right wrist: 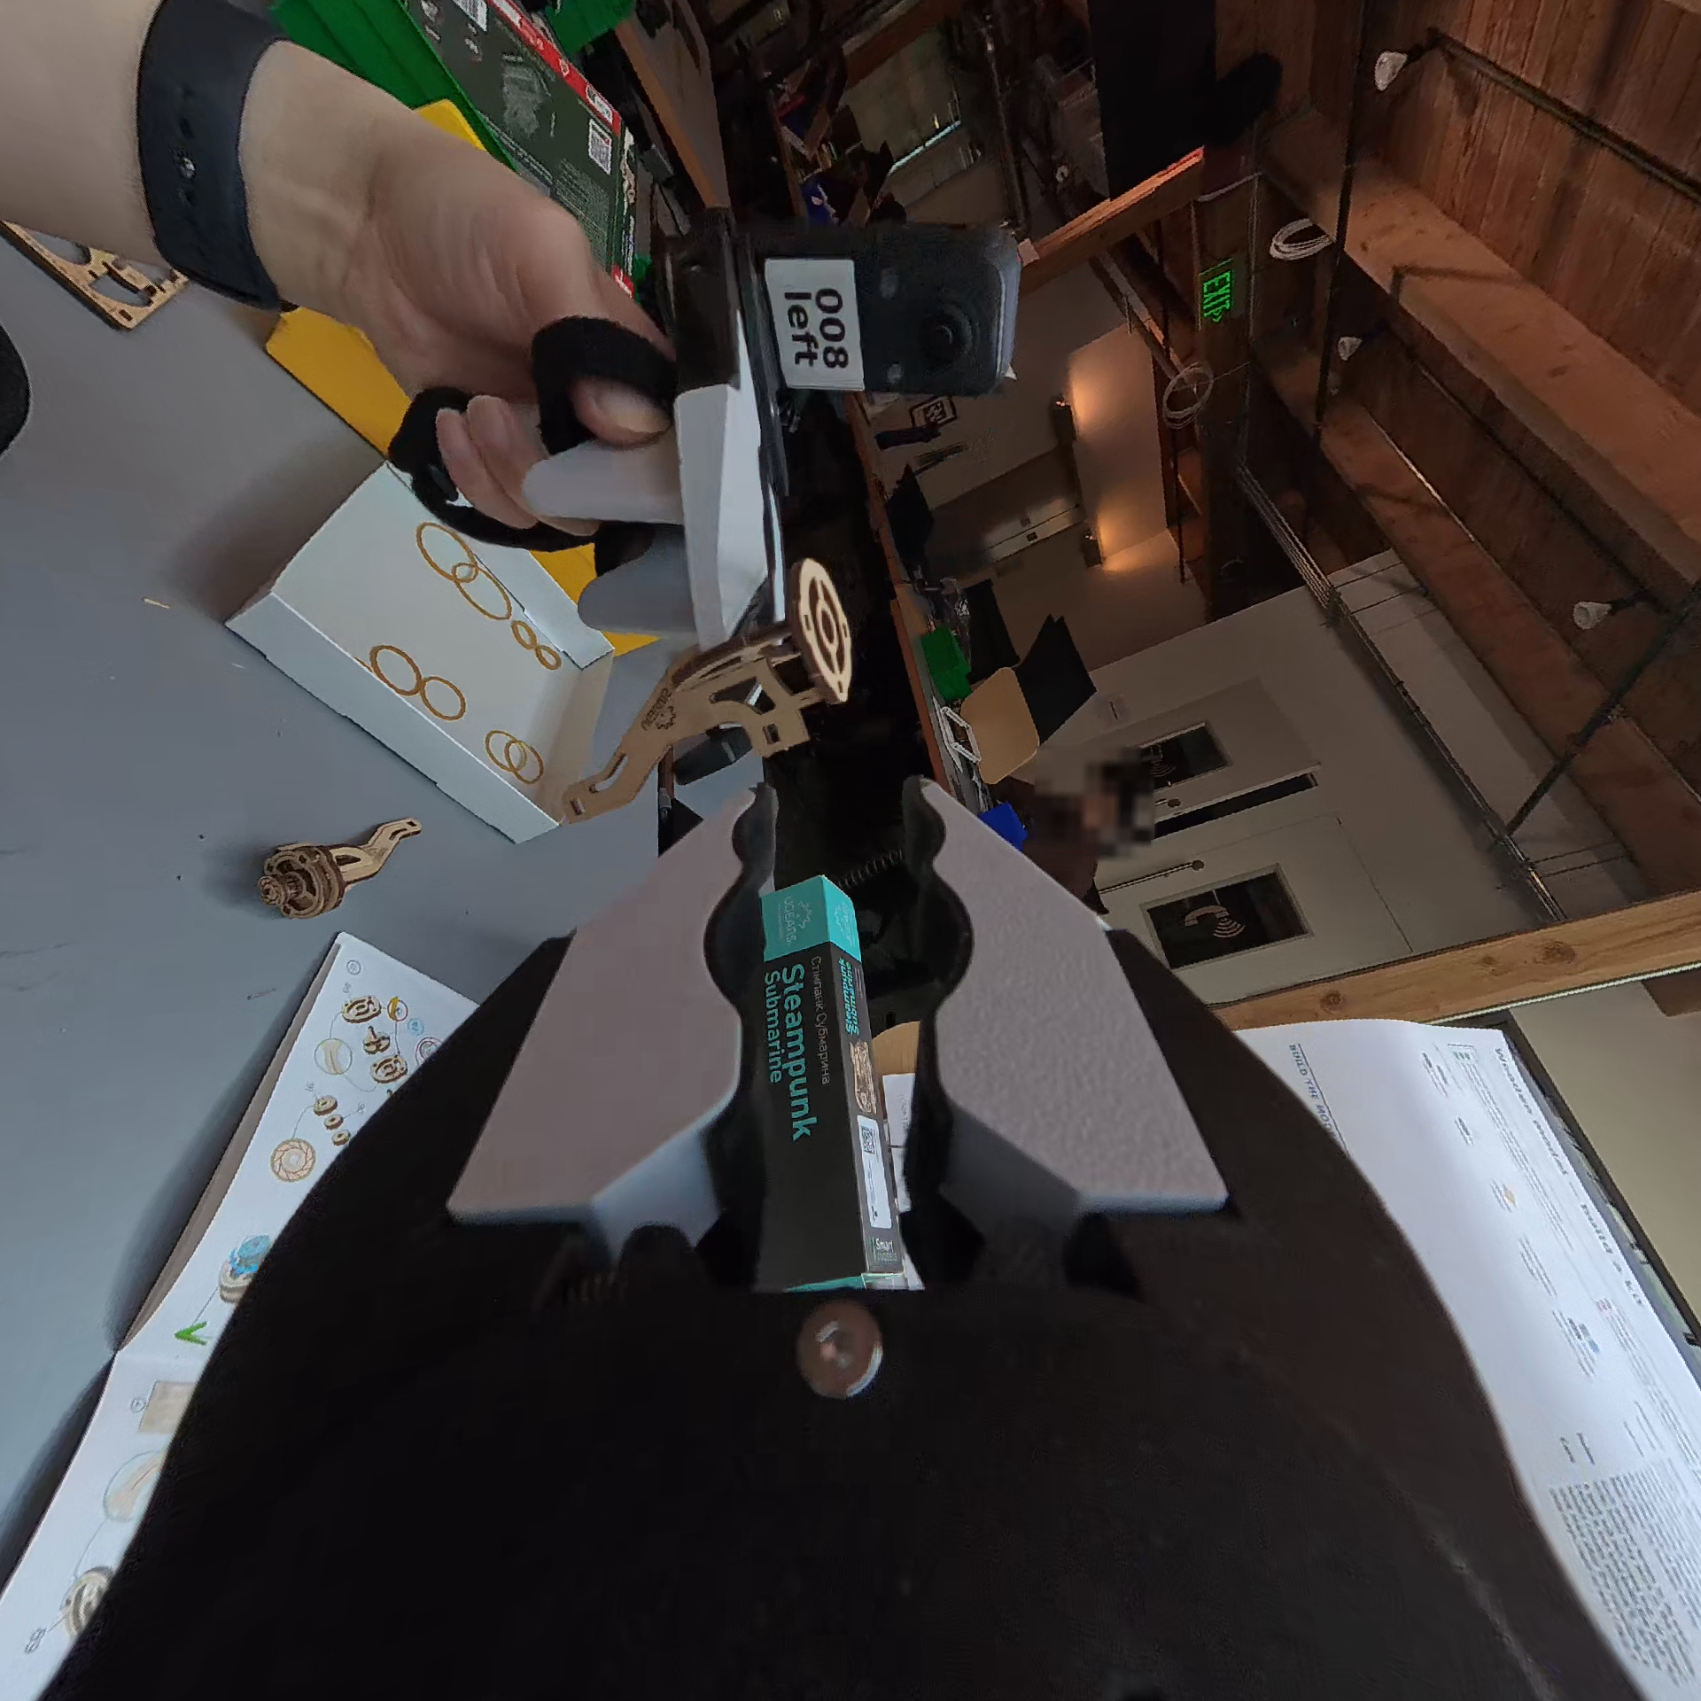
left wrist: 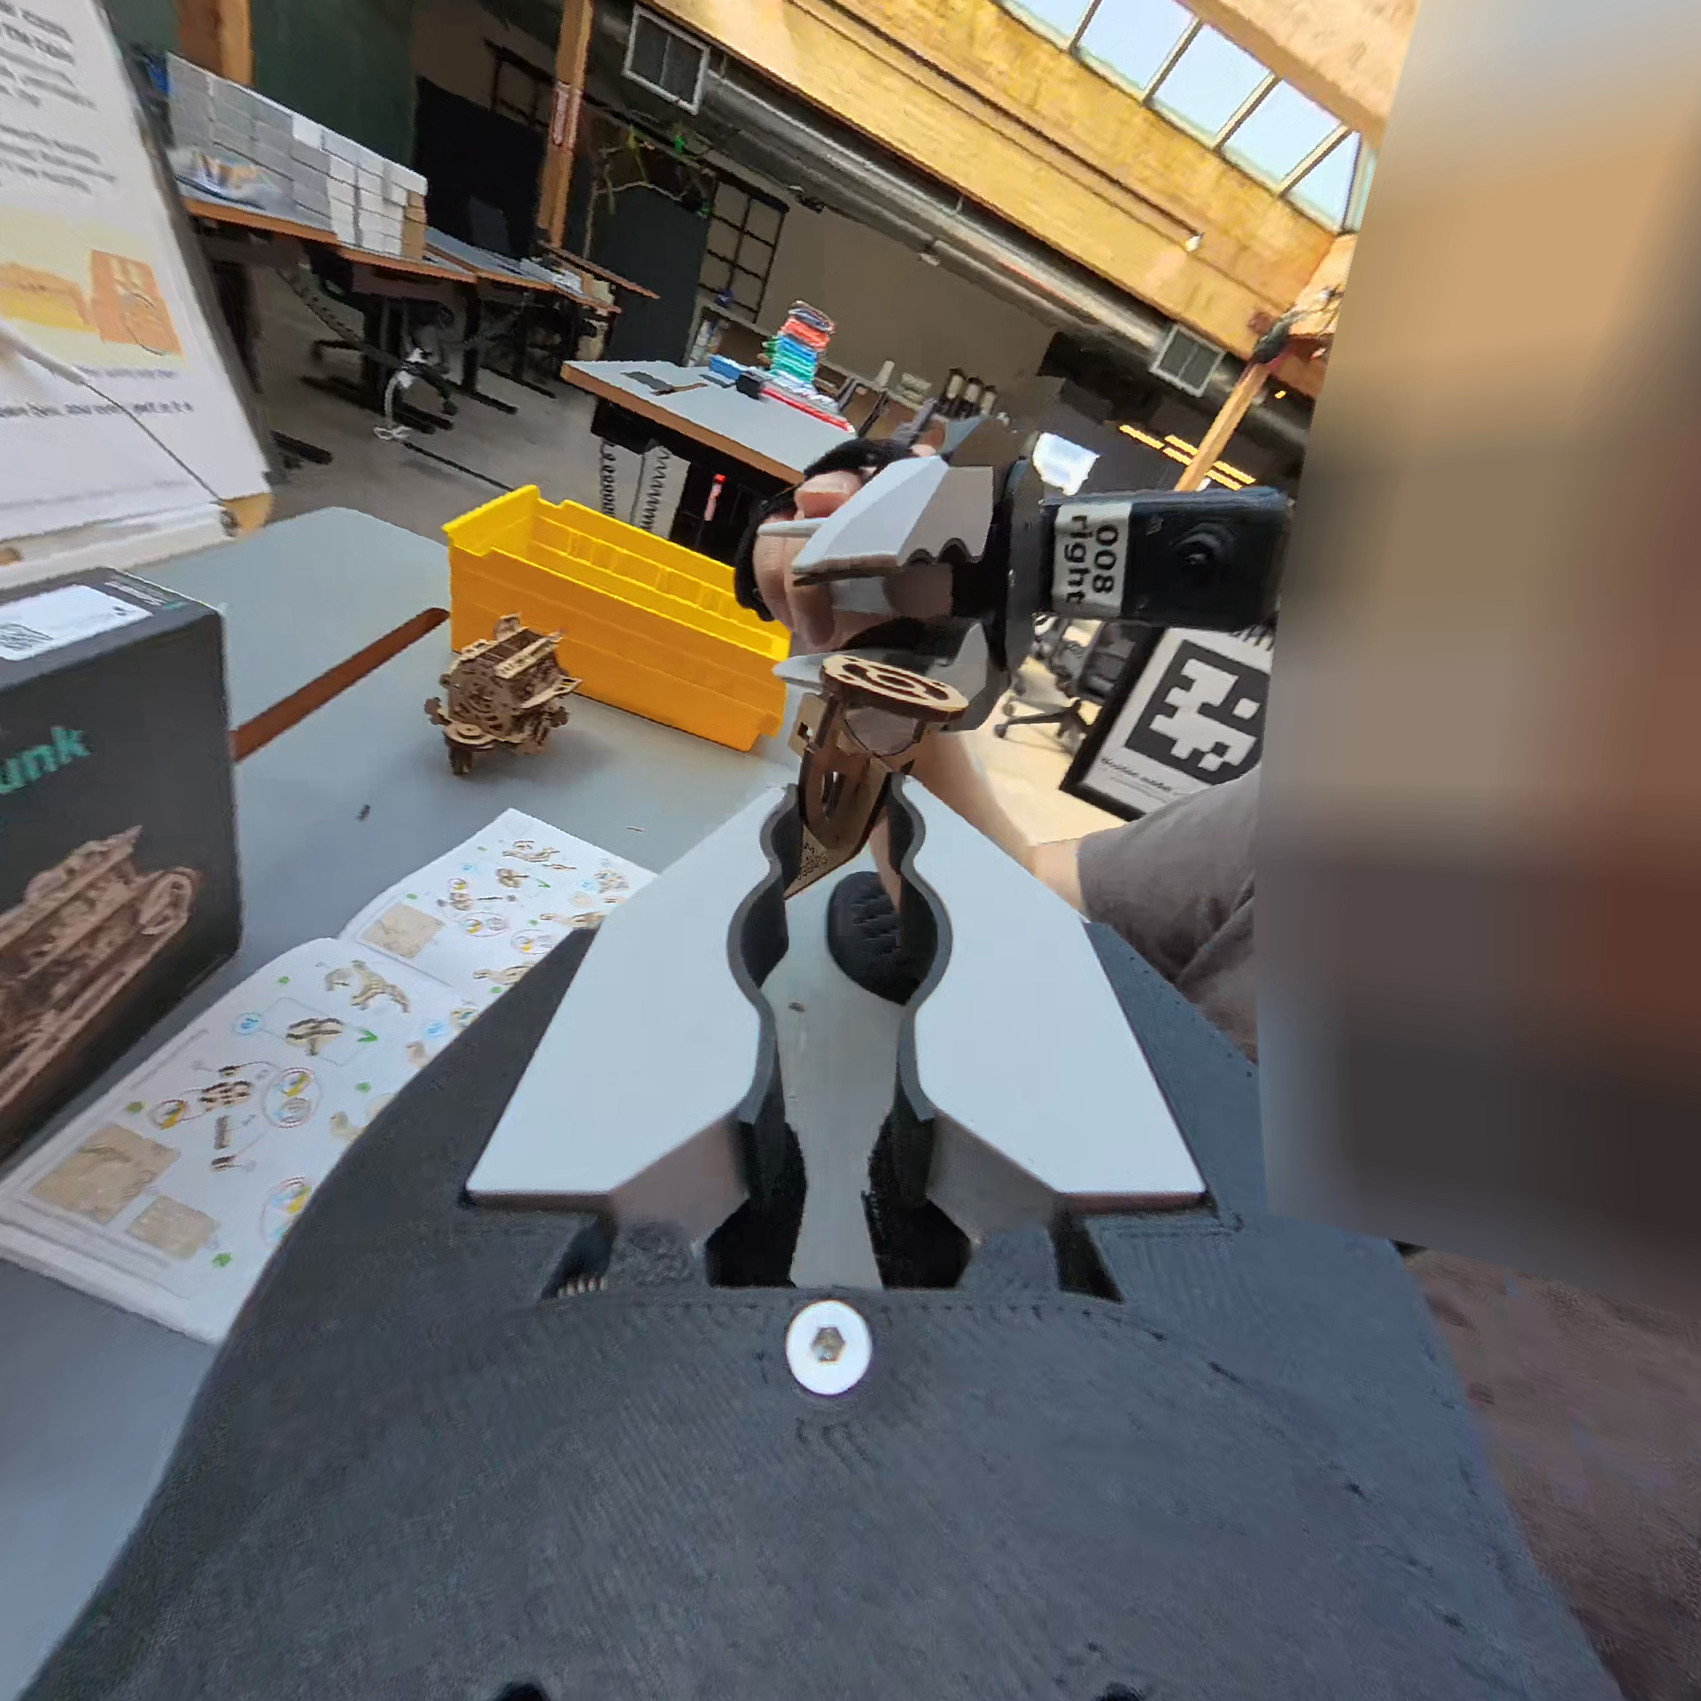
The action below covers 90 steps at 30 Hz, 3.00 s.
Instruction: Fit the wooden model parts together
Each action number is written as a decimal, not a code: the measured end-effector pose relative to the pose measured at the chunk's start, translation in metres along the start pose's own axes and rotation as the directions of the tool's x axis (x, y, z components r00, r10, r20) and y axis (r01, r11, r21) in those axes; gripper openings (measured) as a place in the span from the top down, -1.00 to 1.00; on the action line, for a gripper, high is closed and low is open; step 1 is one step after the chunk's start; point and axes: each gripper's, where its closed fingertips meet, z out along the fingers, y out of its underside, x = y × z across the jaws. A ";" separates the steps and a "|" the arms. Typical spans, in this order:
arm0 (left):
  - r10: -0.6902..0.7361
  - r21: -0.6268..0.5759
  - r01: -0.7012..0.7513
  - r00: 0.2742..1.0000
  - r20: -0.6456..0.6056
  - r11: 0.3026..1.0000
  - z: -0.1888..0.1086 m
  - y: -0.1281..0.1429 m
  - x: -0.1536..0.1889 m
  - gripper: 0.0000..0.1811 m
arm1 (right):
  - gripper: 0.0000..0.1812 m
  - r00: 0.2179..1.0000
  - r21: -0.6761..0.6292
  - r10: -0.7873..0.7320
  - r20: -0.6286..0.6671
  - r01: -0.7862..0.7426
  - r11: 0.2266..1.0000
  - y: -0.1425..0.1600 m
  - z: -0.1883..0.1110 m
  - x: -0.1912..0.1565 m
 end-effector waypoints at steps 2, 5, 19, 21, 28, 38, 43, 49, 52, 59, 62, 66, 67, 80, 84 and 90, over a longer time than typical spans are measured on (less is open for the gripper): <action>0.106 -0.016 -0.105 0.993 0.057 0.994 -0.003 0.000 -0.003 0.82 | 0.71 1.000 0.026 0.031 -0.001 -0.031 0.999 0.000 -0.001 0.002; 0.177 -0.012 -0.176 0.982 0.071 0.984 -0.007 -0.003 0.000 0.82 | 0.71 0.999 0.029 0.042 -0.005 -0.042 0.999 0.002 0.000 0.003; 0.194 0.054 -0.199 0.977 0.084 0.979 -0.014 -0.016 0.007 0.82 | 0.71 0.978 0.160 0.200 0.053 -0.206 0.965 -0.013 0.001 0.004; 0.200 0.068 -0.207 0.975 0.092 0.976 -0.017 -0.020 0.010 0.82 | 0.71 0.969 0.186 0.237 0.068 -0.246 0.951 -0.016 0.001 0.005; 0.198 0.128 -0.212 0.974 0.113 0.969 -0.032 -0.033 0.013 0.82 | 0.70 0.930 0.263 0.353 0.102 -0.367 0.892 -0.022 -0.004 0.013; 0.192 0.177 -0.223 0.966 0.173 0.959 -0.045 -0.043 0.006 0.82 | 0.70 0.920 0.253 0.380 0.098 -0.392 0.884 -0.016 -0.001 0.014; 0.193 0.183 -0.226 0.964 0.184 0.957 -0.047 -0.044 0.005 0.82 | 0.70 0.909 0.239 0.404 0.106 -0.418 0.877 -0.011 0.004 0.013; 0.198 0.185 -0.236 0.959 0.202 0.954 -0.051 -0.045 0.004 0.82 | 0.70 0.898 0.259 0.426 0.108 -0.439 0.860 -0.011 0.002 0.016; 0.198 0.195 -0.239 0.958 0.207 0.951 -0.053 -0.047 0.004 0.82 | 0.70 0.898 0.251 0.427 0.107 -0.440 0.862 -0.010 0.003 0.015; 0.194 0.216 -0.242 0.956 0.222 0.946 -0.060 -0.051 0.003 0.82 | 0.70 0.894 0.246 0.433 0.116 -0.448 0.859 -0.009 0.005 0.013; 0.198 0.220 -0.248 0.954 0.227 0.943 -0.062 -0.052 0.004 0.82 | 0.70 0.892 0.246 0.436 0.118 -0.451 0.858 -0.008 0.005 0.013; 0.194 0.226 -0.245 0.954 0.227 0.943 -0.064 -0.052 0.003 0.82 | 0.70 0.890 0.245 0.440 0.119 -0.456 0.856 -0.007 0.005 0.013; 0.194 0.226 -0.245 0.955 0.227 0.943 -0.064 -0.052 0.003 0.82 | 0.70 0.889 0.245 0.441 0.119 -0.457 0.855 -0.007 0.005 0.014; 0.191 0.242 -0.249 0.952 0.239 0.938 -0.067 -0.055 0.001 0.82 | 0.70 0.872 0.259 0.470 0.135 -0.489 0.833 -0.006 0.008 0.014; 0.165 0.251 -0.239 0.945 0.283 0.938 -0.066 -0.053 -0.013 0.82 | 0.70 0.807 0.290 0.560 0.188 -0.590 0.754 -0.005 0.015 0.013; 0.179 0.192 -0.262 0.914 0.364 0.946 -0.058 -0.049 -0.025 0.82 | 0.69 0.732 0.336 0.657 0.179 -0.673 0.659 -0.004 0.014 0.029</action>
